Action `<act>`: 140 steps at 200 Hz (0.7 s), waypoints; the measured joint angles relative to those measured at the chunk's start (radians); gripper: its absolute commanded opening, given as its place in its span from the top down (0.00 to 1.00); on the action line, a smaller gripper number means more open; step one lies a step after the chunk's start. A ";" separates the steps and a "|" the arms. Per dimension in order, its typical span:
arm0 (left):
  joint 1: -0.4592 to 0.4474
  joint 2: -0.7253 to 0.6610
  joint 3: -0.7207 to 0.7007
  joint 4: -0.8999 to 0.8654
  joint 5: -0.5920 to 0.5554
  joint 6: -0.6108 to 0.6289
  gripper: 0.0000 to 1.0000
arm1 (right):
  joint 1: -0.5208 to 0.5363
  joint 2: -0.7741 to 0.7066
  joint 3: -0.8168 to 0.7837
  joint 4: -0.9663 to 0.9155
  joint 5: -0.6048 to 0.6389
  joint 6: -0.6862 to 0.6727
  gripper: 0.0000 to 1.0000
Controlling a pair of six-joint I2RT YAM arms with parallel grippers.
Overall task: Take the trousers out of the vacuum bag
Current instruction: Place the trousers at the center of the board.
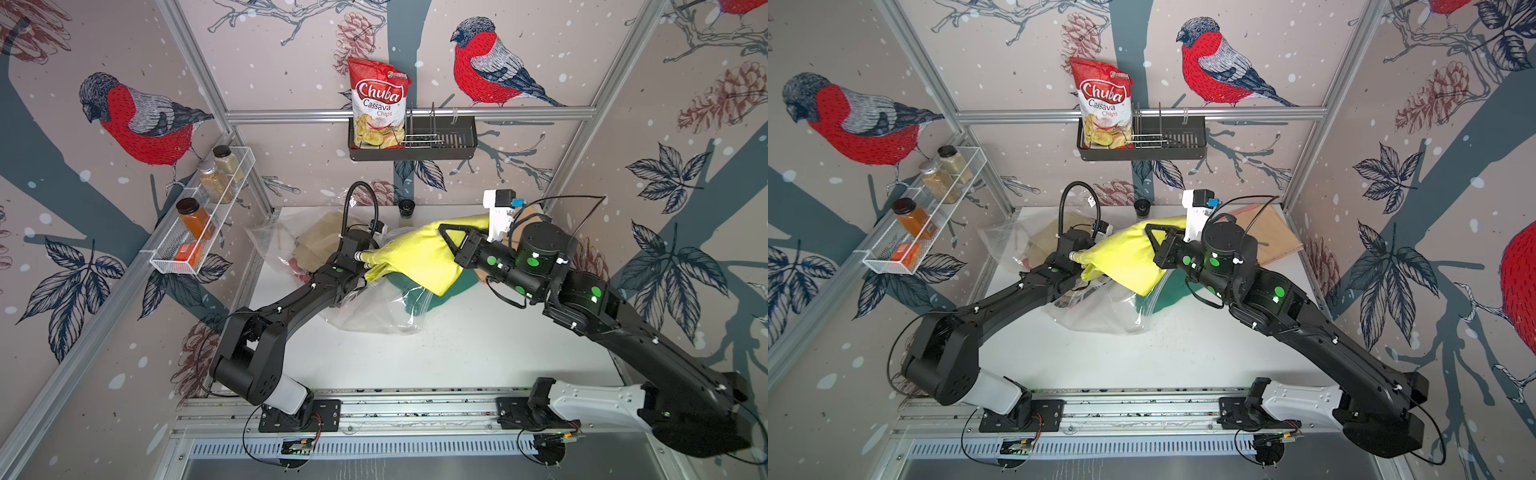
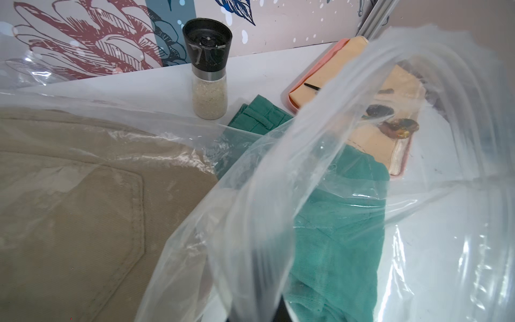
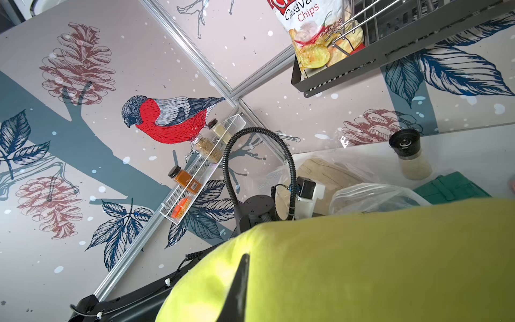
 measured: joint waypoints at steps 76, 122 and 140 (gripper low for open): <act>0.000 -0.189 -0.045 -0.008 -0.110 0.008 1.00 | -0.037 -0.013 0.048 -0.006 0.042 -0.035 1.00; 0.008 -0.314 -0.022 -0.098 -0.184 0.009 1.00 | -0.143 -0.009 0.064 -0.007 0.034 -0.054 1.00; 0.013 -0.368 -0.011 -0.145 -0.210 0.013 1.00 | -0.183 0.000 0.075 -0.006 0.018 -0.055 1.00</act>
